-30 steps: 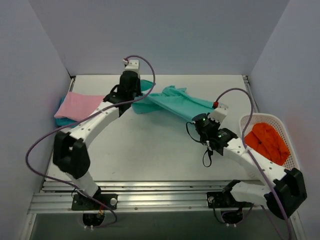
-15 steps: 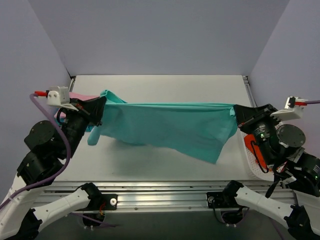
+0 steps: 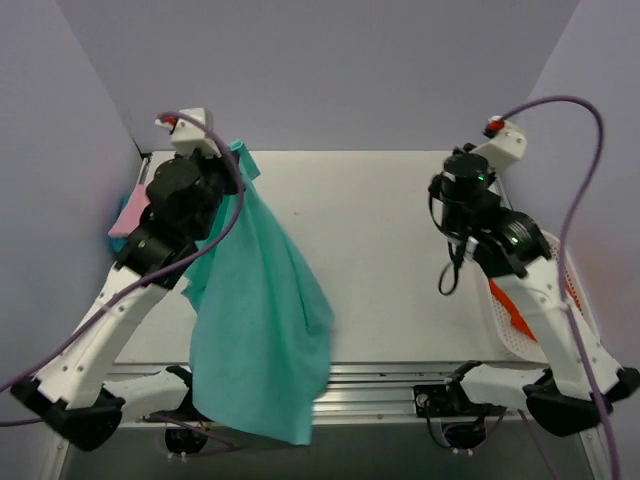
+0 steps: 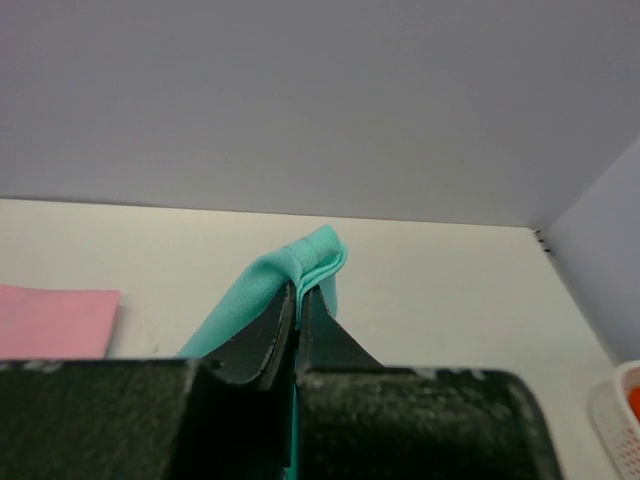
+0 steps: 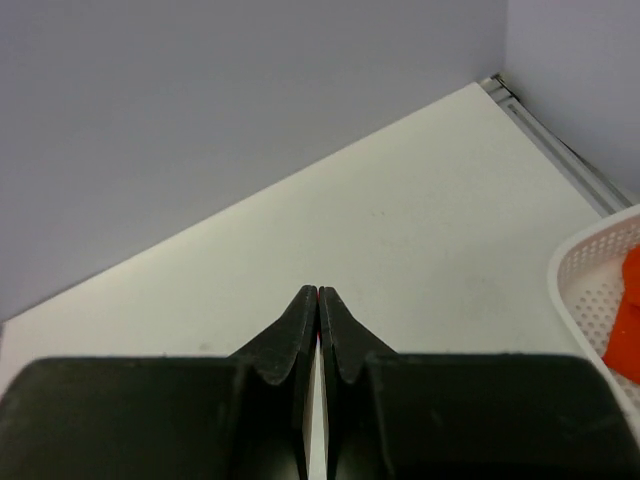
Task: Fold and stack the t-shirts
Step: Flatten the tshirt out
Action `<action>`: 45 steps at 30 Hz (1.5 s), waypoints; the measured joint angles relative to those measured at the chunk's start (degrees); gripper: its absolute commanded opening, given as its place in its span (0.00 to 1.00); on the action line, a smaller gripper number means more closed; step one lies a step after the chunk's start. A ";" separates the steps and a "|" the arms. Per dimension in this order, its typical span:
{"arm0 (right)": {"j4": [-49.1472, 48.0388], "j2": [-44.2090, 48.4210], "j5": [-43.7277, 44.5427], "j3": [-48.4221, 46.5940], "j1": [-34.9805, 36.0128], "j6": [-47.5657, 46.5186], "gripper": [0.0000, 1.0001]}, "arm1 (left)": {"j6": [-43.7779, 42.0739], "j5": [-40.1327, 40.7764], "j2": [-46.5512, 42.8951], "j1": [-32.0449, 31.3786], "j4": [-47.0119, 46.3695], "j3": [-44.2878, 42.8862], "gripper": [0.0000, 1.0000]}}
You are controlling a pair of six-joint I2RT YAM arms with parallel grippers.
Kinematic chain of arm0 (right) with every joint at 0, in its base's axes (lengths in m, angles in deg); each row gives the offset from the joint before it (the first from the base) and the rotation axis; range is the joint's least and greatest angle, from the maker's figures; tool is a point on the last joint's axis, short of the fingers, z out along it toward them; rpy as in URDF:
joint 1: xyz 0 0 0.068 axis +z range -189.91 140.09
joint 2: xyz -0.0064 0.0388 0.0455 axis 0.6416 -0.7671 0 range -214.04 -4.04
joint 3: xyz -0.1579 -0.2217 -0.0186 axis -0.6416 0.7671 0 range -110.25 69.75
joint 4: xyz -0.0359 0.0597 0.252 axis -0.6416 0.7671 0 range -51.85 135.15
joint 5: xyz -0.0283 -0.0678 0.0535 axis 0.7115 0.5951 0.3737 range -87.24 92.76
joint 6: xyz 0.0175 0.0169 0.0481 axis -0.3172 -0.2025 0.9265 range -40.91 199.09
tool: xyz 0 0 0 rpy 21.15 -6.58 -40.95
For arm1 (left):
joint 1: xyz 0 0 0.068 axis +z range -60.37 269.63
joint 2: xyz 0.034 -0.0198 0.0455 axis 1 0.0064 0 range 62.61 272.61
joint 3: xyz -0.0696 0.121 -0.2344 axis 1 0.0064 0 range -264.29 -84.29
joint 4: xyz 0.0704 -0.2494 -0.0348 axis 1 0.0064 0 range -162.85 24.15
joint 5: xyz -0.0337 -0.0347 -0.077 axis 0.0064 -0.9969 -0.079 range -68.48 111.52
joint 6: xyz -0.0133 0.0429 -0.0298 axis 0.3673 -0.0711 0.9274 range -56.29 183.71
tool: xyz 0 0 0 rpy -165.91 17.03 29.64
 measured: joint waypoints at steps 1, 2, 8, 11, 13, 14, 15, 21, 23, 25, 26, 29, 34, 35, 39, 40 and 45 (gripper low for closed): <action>-1.29 -3.15 -0.09 0.61 -2.27 -0.26 0.00 | 0.31 -2.58 3.19 3.08 -1.14 0.00 0.02; -3.19 -6.38 -0.55 1.64 -4.52 -0.39 0.00 | 0.52 -5.46 6.86 6.69 -2.67 0.11 0.02; -10.95 -25.59 -4.59 10.64 -11.02 0.00 0.00 | 0.46 -15.56 32.52 17.38 -10.49 -0.02 0.02; -12.09 -32.39 -6.36 11.21 -11.30 1.05 0.00 | 0.42 -20.09 47.63 19.96 -11.17 -5.42 0.02; -12.52 -34.27 -7.21 11.19 -11.30 1.62 0.37 | 0.50 -23.26 58.64 21.24 -10.23 -12.63 0.02; -12.79 -34.51 -7.41 11.19 -11.23 2.21 0.49 | 0.59 -24.41 62.97 21.70 -9.29 -16.33 0.02; -13.09 -34.51 -7.69 11.17 -10.99 2.23 0.60 | 0.68 -25.62 67.10 22.08 -7.45 -20.57 0.02; -15.69 -33.35 -8.33 11.52 -6.78 3.50 0.69 | 1.84 -27.69 76.11 22.43 -2.21 -31.82 0.02; -16.92 -32.50 -9.03 12.81 -2.75 4.35 0.70 | 1.88 -27.30 75.82 22.34 -2.23 -32.79 0.03; -20.15 -31.12 -11.43 16.28 1.79 5.84 0.68 | 1.88 -27.04 75.69 22.34 -2.23 -33.79 0.02; -22.73 -30.51 -13.97 18.73 3.78 6.56 0.67 | 1.88 -26.86 75.69 22.40 -2.16 -34.40 0.02; -29.94 -30.58 -22.27 26.03 7.26 9.44 0.62 | 1.90 -26.32 75.69 22.60 -2.23 -34.99 0.02; -36.26 -38.12 -28.94 29.73 7.39 13.00 0.57 | 2.10 -25.29 75.19 23.10 -2.91 -32.79 0.02; -37.33 -39.60 -29.79 29.86 7.39 13.35 0.57 | 2.21 -25.20 75.01 23.23 -3.02 -31.89 0.02; -40.59 -43.69 -32.00 29.83 7.41 14.62 0.57 | 2.51 -25.22 74.82 24.06 -3.10 -29.53 0.02; -41.72 -43.95 -32.11 29.68 7.41 14.67 0.57 | 2.71 -25.22 74.82 24.35 -3.13 -29.22 0.02; -44.41 -46.84 -33.31 27.02 7.41 15.04 0.56 | 3.41 -25.27 74.79 25.35 -3.78 -28.79 0.02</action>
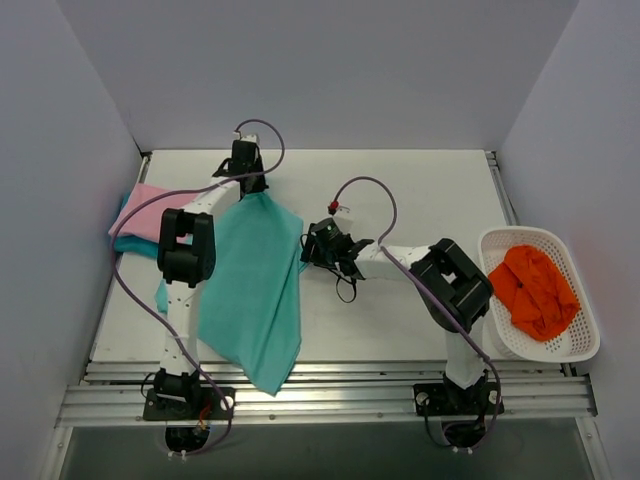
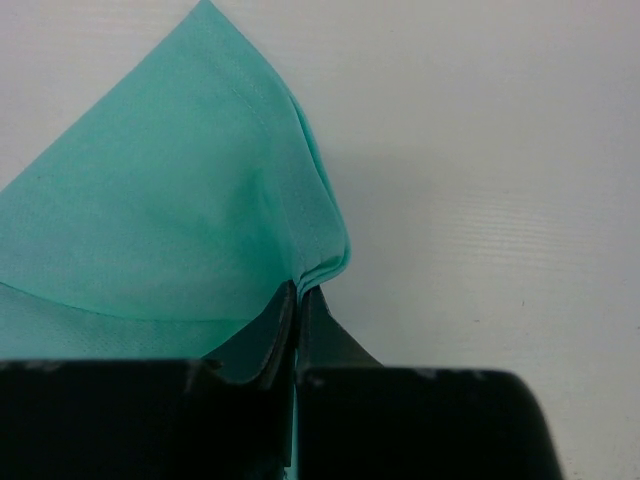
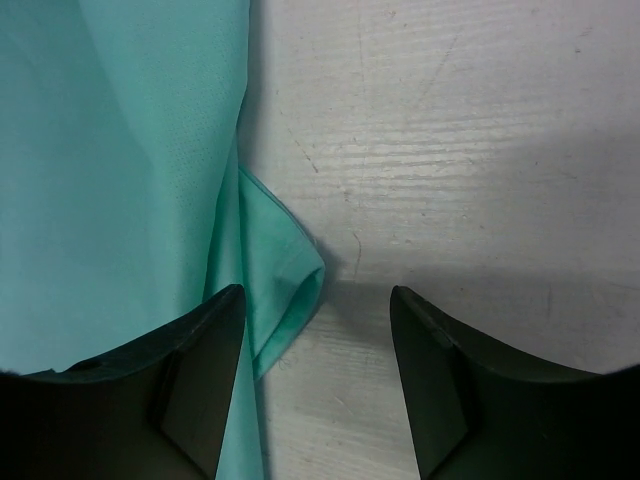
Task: Fold and stack the t-shirts
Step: Flatten the tshirt out
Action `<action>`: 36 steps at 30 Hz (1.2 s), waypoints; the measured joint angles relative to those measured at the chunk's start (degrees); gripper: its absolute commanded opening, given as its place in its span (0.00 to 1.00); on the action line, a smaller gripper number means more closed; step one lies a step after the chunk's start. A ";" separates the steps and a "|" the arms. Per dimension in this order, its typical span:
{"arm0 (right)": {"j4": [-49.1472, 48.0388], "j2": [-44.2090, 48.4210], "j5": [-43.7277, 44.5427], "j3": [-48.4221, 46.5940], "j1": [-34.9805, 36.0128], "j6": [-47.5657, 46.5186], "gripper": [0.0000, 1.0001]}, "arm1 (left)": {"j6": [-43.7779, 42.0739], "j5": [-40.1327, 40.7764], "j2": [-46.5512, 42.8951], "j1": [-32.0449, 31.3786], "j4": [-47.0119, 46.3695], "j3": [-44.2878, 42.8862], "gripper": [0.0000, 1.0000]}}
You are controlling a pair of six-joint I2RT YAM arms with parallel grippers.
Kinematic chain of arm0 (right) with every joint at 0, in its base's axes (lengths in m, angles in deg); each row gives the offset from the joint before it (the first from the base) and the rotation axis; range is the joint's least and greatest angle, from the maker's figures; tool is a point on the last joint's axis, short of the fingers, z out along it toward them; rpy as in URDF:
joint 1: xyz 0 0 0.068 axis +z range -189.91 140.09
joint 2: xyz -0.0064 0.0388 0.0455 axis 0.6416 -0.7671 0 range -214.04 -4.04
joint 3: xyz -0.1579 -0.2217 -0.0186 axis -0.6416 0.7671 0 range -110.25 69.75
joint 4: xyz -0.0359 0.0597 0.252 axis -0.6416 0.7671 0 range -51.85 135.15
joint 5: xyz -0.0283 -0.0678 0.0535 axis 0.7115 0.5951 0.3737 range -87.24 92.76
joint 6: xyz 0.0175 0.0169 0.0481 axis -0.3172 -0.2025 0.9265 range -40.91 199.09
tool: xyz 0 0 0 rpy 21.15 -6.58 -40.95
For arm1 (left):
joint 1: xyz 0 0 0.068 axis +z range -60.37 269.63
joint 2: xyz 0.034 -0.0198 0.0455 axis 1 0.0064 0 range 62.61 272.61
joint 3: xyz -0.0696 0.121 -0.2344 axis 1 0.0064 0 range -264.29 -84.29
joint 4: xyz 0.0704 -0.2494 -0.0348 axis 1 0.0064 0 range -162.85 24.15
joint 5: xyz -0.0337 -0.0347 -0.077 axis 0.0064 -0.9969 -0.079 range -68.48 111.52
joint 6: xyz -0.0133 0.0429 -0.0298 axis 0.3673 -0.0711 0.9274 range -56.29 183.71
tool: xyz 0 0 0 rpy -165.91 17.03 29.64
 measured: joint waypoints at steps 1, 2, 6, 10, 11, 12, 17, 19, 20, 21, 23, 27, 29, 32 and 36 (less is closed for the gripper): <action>-0.42 -0.48 -0.07 -0.35 0.00 0.00 0.55 | 0.11 -0.02 -0.04 0.11 -0.22 0.15 0.02; -0.59 -0.79 -0.15 -0.68 0.00 0.02 0.55 | 0.15 -0.02 -0.07 0.20 -0.37 0.31 0.02; -1.05 -1.81 -0.17 -1.75 0.00 0.17 0.51 | 0.39 -0.50 -0.09 0.44 -0.81 0.72 0.02; -1.64 -3.41 -0.26 -3.23 0.04 0.22 0.41 | 0.57 -0.76 -0.09 0.59 -1.42 0.85 0.02; -2.14 -3.76 -0.31 -3.43 0.04 0.22 0.38 | 0.66 -0.90 -0.11 0.66 -1.66 0.96 0.02; -2.54 -4.11 -0.37 -3.58 0.04 0.26 0.34 | 0.83 -1.09 -0.13 0.72 -1.88 1.16 0.02; -4.63 -6.23 -1.22 -4.63 0.07 0.81 0.05 | 1.38 -1.77 -0.17 1.38 -2.10 1.88 0.02; -5.31 -7.08 -1.51 -5.16 0.07 1.14 0.00 | 1.53 -2.01 -0.20 1.70 -2.14 2.10 0.02; -6.08 -7.39 -1.75 -5.29 0.09 1.11 0.00 | 1.60 -2.16 -0.20 1.90 -2.14 2.14 0.02; -6.16 -7.41 -1.79 -5.29 0.09 1.09 0.00 | 1.68 -2.23 -0.20 2.08 -2.16 2.27 0.02; -6.12 -7.41 -1.75 -5.29 0.09 1.03 0.00 | 1.84 -2.45 -0.20 2.45 -2.21 2.43 0.02; -4.83 -6.05 -0.20 -4.22 -0.46 0.55 0.00 | 1.99 -2.54 -0.70 3.10 -2.34 3.37 0.02; -1.33 -3.72 1.95 -2.75 -1.27 -0.44 0.00 | 2.16 -2.32 -1.81 3.23 -2.34 4.68 0.02; 4.81 1.31 5.14 -0.98 -4.61 -2.25 0.00 | 2.60 -1.79 -4.33 3.34 -2.36 6.64 0.02; 9.75 9.70 9.18 -0.92 -13.57 -5.29 0.00 | 3.43 -1.49 -7.06 3.34 -2.78 6.75 0.02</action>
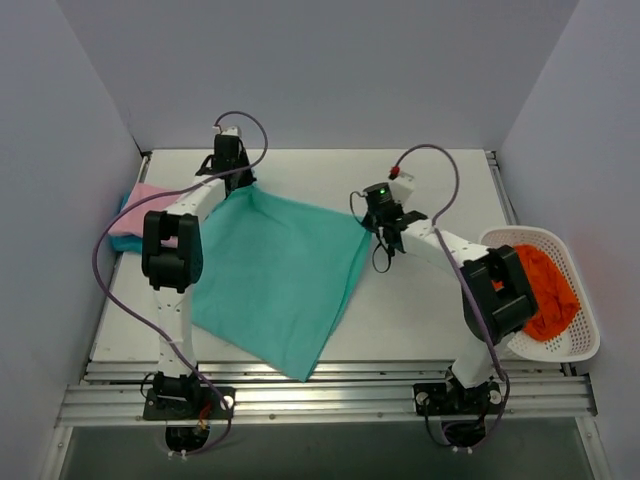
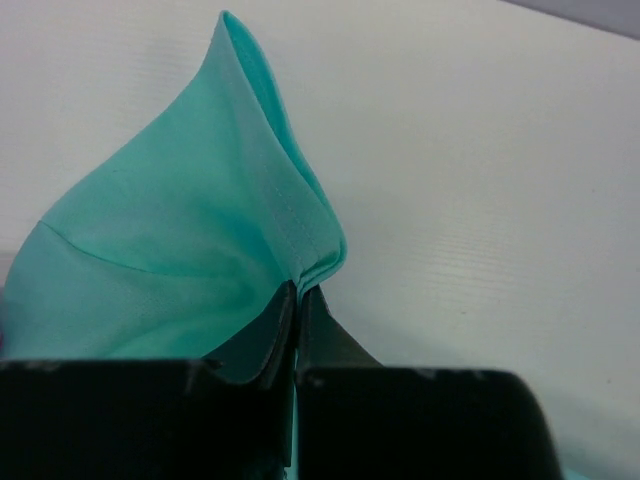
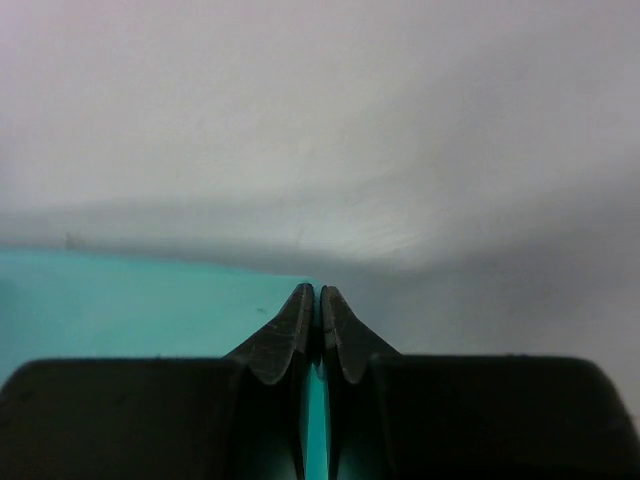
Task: Fold and stack the t-shirts
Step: Flatten the tshirt out
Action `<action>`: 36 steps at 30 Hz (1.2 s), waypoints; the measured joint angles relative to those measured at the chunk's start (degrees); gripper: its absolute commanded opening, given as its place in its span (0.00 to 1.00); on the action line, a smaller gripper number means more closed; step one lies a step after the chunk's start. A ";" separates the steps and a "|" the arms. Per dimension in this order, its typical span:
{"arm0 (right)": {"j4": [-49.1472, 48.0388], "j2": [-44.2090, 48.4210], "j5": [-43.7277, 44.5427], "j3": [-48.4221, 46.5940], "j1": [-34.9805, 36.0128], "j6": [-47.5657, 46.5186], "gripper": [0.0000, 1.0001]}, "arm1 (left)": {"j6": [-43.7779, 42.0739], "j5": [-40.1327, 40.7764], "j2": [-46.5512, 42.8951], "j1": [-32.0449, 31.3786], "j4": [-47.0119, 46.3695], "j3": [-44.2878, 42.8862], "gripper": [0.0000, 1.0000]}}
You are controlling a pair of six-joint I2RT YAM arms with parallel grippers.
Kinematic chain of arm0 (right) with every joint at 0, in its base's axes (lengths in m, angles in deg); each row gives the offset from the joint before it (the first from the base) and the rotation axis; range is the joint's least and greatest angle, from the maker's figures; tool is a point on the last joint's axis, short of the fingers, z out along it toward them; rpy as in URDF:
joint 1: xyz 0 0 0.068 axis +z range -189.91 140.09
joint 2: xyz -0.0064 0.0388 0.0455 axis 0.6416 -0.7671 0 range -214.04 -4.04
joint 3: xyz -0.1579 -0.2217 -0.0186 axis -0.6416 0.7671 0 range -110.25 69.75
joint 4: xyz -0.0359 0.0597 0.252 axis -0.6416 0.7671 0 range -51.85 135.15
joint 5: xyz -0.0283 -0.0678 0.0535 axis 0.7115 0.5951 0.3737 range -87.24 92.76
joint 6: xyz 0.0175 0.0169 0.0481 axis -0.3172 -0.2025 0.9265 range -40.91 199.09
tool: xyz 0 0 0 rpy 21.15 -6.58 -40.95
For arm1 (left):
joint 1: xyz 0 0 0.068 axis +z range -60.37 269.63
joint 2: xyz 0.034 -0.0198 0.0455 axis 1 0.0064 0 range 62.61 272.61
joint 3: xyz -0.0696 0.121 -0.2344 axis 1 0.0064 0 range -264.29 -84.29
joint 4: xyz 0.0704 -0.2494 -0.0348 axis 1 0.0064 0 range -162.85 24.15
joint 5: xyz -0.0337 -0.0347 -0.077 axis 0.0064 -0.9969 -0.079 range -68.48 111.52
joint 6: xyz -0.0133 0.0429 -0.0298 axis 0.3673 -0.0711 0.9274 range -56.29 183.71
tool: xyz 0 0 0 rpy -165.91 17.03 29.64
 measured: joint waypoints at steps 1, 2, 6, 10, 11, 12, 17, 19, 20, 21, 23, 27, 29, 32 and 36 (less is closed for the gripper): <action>0.87 1.68 0.72 -0.48 -2.38 -0.85 0.00 | 0.35 -0.02 -0.37 0.00 -0.13 -0.11 0.02; 1.95 2.82 1.62 -1.51 -4.76 -1.51 0.00 | 0.85 -0.09 -0.48 0.00 -0.24 -0.50 0.02; 4.68 1.84 3.21 -9.35 -11.47 -3.69 0.00 | 3.82 -2.67 0.87 -0.70 -0.13 -3.48 0.02; 7.76 -4.52 4.57 -19.15 -14.64 -5.75 0.00 | 5.95 -4.50 5.75 -1.90 0.00 -9.99 0.22; 8.17 -6.80 4.76 -21.55 -15.37 -6.14 0.00 | 6.16 -5.07 7.26 -1.97 0.09 -11.63 0.39; 8.46 -9.09 5.16 -23.80 -16.04 -6.49 0.00 | 6.47 -5.44 8.90 -1.99 0.50 -13.55 0.55; 11.76 -22.03 7.72 -34.56 -20.02 -7.91 0.00 | 7.50 -5.86 19.58 -1.14 4.70 -26.69 0.94; 13.42 -27.69 9.09 -39.65 -21.18 -8.24 0.00 | 7.54 -6.05 22.58 -0.66 6.99 -30.73 0.94; 14.75 -30.38 10.12 -42.56 -21.77 -8.28 0.00 | 7.61 -6.05 23.12 -0.48 7.19 -31.56 0.94; 15.87 -33.14 10.97 -45.92 -22.27 -8.28 0.00 | 7.61 -5.79 23.08 -0.28 7.56 -31.80 0.94; 17.68 -38.47 12.52 -52.87 -22.93 -8.26 0.15 | 7.65 -5.18 21.31 0.00 6.45 -29.14 0.94; 18.97 -45.68 14.51 -63.84 -23.30 -8.59 0.92 | 7.56 -1.51 12.59 0.39 4.57 -14.86 0.94; 19.15 -46.31 15.45 -65.57 -23.15 -9.70 0.94 | 7.41 1.03 8.07 0.52 3.80 -9.53 0.94; 19.08 -45.18 17.73 -65.64 -22.69 -10.36 0.95 | 7.41 4.79 -0.74 0.79 2.23 -0.90 0.94; 17.68 -33.88 20.37 -51.19 -21.00 -10.25 0.95 | 7.93 7.63 -11.96 1.31 -0.39 7.19 0.94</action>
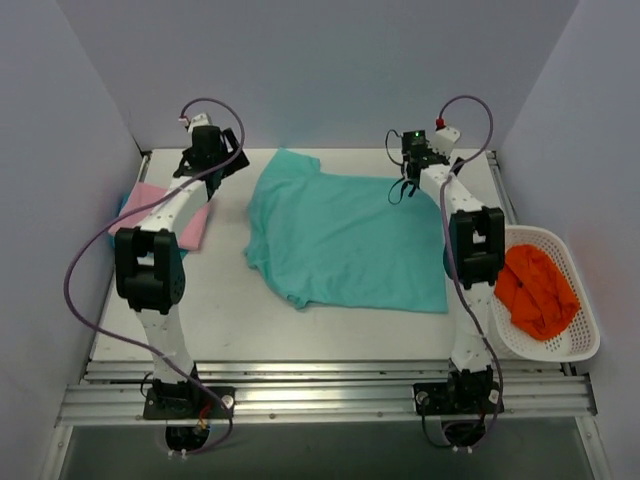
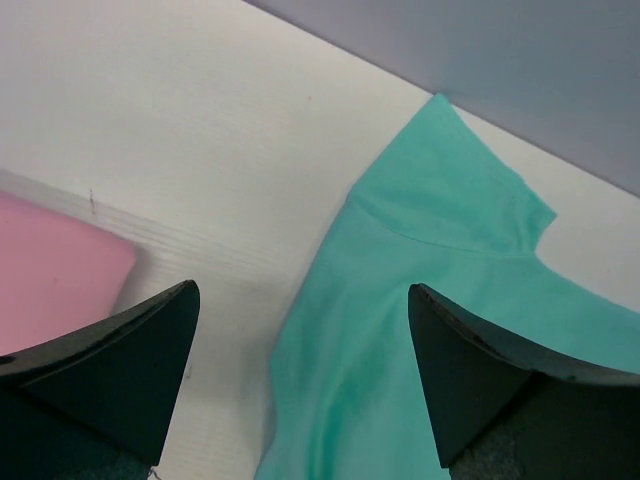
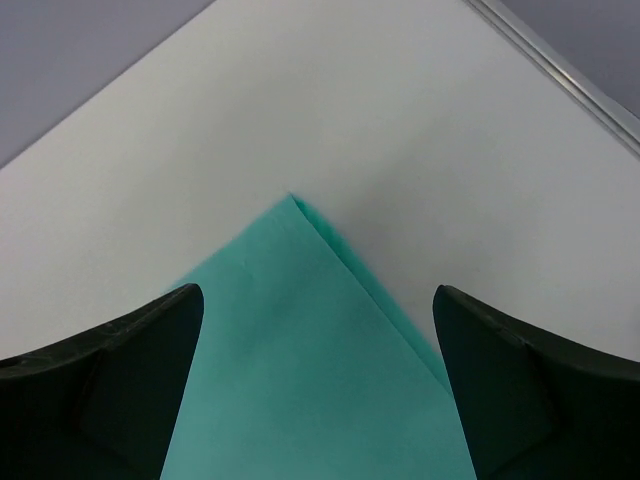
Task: Fold and stack the t-shirts
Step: Flatten the tshirt out
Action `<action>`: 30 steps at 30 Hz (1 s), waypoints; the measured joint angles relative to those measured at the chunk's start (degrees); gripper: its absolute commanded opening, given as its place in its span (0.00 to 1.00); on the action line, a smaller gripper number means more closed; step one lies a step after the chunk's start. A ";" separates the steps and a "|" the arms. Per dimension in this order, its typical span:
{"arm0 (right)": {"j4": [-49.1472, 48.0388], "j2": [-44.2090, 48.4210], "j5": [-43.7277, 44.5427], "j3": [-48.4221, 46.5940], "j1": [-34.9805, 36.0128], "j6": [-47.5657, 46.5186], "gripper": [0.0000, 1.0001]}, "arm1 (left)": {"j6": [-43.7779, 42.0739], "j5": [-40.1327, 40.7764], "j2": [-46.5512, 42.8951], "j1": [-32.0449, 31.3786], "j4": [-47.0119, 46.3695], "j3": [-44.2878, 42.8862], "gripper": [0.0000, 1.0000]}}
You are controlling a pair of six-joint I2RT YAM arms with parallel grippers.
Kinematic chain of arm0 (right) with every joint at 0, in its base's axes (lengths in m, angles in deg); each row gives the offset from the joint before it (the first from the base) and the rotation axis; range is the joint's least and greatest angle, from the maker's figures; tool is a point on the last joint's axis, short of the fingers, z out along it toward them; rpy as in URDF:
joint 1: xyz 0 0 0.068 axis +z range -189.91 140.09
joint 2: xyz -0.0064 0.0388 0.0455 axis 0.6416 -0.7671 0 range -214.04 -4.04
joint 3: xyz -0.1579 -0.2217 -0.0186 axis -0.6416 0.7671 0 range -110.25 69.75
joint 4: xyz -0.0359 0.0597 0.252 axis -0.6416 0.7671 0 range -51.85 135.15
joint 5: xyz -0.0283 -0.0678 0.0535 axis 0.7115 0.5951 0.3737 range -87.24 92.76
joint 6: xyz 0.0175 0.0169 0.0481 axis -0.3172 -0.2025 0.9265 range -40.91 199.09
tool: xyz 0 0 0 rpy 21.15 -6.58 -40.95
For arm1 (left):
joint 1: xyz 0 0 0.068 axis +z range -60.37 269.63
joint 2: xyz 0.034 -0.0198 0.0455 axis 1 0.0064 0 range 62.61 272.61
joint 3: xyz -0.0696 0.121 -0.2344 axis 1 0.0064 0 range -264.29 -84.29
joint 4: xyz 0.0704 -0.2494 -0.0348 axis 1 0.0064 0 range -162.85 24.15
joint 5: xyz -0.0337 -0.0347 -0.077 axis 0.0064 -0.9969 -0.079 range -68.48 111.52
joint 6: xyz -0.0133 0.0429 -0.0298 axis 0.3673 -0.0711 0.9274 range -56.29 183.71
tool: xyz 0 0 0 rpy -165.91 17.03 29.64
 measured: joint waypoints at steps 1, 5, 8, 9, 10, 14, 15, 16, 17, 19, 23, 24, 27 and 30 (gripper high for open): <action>-0.94 4.35 0.31 5.44 0.74 0.24 0.95 | 0.42 0.35 -2.54 0.07 -0.63 1.86 0.94; -2.99 22.58 1.68 22.86 6.62 2.82 0.95 | 3.72 0.90 -12.33 0.26 -3.34 13.66 0.94; -5.81 35.87 1.55 35.45 13.60 5.79 0.94 | 6.47 0.72 -18.80 -0.09 -5.31 26.34 0.94; -6.78 40.26 1.42 40.33 17.29 7.10 0.94 | 7.41 0.76 -20.63 -0.37 -5.25 30.58 0.94; -7.23 42.60 1.22 43.06 19.41 7.91 0.94 | 8.46 0.87 -22.10 -0.79 -5.03 34.25 0.94; -11.80 47.71 -1.05 55.12 32.44 12.15 0.93 | 12.98 2.34 -28.33 -5.57 -5.14 47.89 0.94; -12.00 46.93 -1.70 56.19 35.65 12.87 0.93 | 14.01 2.89 -30.08 -8.70 -4.81 50.25 0.94; -12.00 45.70 -2.16 56.59 38.49 13.75 0.93 | 15.13 3.34 -31.89 -10.97 -4.55 52.15 0.94; -12.11 44.22 -2.23 56.52 41.05 14.49 0.93 | 16.41 3.65 -33.79 -13.46 -4.57 53.83 0.94; -12.09 40.96 -2.08 55.82 46.25 16.00 0.93 | 18.91 4.85 -38.36 -17.73 -4.92 57.09 0.94; -11.74 35.91 -1.75 54.80 54.23 19.02 0.94 | 23.45 8.90 -47.52 -23.34 -4.90 63.28 0.94; -11.65 35.41 -1.77 54.80 55.23 19.69 0.93 | 24.09 9.62 -48.57 -23.82 -4.83 64.04 0.94; -11.52 34.73 -1.66 54.80 56.22 21.31 0.93 | 25.81 11.98 -50.45 -24.52 -3.98 65.55 0.94; -10.47 34.77 -0.46 54.77 56.78 23.12 0.94 | 26.58 13.57 -50.75 -24.87 -3.72 65.90 0.94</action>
